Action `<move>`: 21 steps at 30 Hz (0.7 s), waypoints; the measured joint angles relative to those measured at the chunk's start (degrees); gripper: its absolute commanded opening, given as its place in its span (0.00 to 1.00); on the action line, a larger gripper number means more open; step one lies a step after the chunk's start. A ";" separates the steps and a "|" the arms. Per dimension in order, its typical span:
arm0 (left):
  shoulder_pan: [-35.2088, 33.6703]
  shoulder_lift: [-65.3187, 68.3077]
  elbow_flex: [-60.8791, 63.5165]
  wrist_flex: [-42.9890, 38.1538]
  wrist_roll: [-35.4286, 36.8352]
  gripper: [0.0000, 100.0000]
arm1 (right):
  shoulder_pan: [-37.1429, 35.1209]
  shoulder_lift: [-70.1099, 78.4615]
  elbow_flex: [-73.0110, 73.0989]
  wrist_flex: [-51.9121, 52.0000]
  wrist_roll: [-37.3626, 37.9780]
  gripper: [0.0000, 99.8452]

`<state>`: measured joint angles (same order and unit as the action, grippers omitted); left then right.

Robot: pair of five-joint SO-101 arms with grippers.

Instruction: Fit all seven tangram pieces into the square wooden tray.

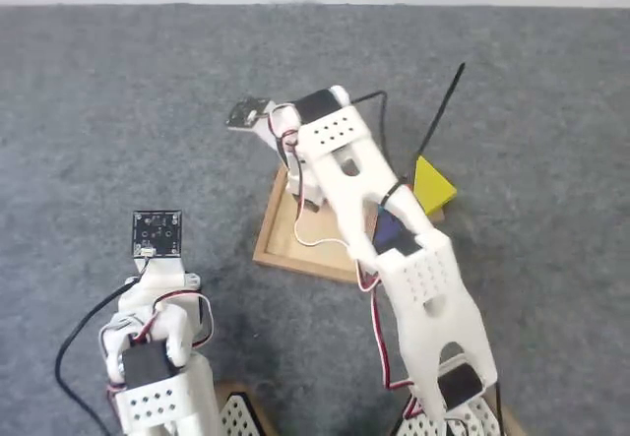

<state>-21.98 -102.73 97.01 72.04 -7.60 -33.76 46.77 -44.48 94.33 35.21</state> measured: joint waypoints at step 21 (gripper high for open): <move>0.00 0.00 0.00 0.00 0.00 0.02 | -1.76 5.45 -3.16 5.71 8.18 0.19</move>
<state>-21.98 -102.73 97.01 72.04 -7.60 -35.52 52.22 -47.65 100.04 43.38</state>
